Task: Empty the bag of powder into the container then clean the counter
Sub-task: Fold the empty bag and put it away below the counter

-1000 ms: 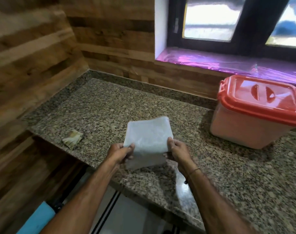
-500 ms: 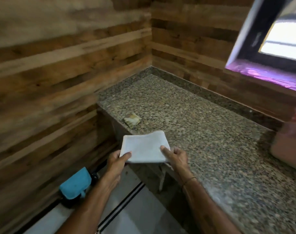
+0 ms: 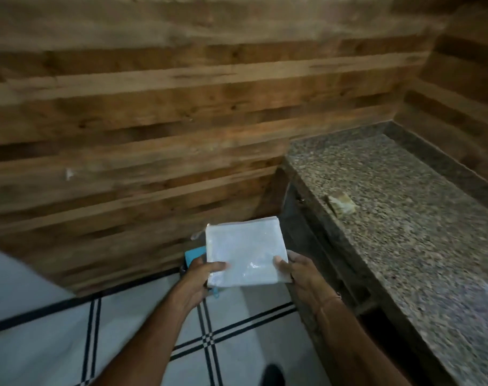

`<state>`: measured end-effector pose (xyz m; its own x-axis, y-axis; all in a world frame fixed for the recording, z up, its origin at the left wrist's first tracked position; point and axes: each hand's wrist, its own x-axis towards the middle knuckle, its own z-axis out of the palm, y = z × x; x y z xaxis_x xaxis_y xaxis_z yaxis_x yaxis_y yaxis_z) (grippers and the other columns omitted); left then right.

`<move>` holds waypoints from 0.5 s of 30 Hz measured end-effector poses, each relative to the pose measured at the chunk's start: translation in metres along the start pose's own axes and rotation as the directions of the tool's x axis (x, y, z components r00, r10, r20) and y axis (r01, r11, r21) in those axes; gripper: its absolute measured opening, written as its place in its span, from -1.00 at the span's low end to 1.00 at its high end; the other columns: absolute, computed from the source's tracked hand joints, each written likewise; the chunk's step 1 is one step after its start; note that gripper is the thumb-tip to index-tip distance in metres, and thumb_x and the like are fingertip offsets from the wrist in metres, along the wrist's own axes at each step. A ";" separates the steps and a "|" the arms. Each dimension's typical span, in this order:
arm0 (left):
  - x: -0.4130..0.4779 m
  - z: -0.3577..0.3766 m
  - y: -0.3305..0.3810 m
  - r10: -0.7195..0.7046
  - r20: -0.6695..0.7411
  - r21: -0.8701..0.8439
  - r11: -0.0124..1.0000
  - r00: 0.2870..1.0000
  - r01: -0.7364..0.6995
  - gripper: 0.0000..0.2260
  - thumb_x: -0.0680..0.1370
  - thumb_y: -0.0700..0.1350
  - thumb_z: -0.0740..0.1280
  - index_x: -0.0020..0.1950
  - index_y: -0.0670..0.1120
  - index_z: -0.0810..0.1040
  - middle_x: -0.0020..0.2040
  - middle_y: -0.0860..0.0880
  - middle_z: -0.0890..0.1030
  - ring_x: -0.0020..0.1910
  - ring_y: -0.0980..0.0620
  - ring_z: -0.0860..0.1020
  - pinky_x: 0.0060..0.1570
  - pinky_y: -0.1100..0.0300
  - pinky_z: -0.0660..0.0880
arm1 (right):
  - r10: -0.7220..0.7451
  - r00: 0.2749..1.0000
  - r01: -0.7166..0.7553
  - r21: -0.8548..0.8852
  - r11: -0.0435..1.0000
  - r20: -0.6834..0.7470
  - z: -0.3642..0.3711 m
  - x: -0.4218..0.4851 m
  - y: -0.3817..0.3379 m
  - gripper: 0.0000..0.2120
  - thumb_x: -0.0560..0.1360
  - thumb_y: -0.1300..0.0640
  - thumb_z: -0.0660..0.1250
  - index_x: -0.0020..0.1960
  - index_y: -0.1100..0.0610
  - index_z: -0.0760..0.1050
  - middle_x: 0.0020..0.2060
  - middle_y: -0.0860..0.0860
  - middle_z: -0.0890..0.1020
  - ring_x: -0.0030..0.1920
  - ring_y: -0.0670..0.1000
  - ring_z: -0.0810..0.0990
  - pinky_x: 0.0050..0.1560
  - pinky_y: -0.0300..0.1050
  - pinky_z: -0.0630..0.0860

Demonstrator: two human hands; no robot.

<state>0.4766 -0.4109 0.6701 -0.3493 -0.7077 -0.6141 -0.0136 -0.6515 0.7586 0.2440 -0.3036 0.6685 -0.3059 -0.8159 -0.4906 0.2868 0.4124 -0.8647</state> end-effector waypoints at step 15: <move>0.123 -0.084 -0.027 -0.090 -0.450 -0.136 0.990 0.888 0.031 -0.72 0.49 -0.13 0.56 0.16 -0.12 0.63 -0.01 -0.08 0.72 -0.05 -0.09 0.69 -0.22 0.15 0.60 | 0.158 0.981 -0.185 -0.303 0.935 -0.112 0.106 0.204 0.059 -0.80 0.46 0.12 0.56 -0.17 0.23 0.62 -0.26 0.04 0.65 -0.22 0.02 0.63 -0.31 -0.32 0.49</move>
<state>0.5131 -0.5034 0.5557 0.1129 -0.6930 -0.7120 0.1035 -0.7045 0.7021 0.2953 -0.4886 0.5290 -0.3566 -0.6901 -0.6297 0.0496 0.6591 -0.7504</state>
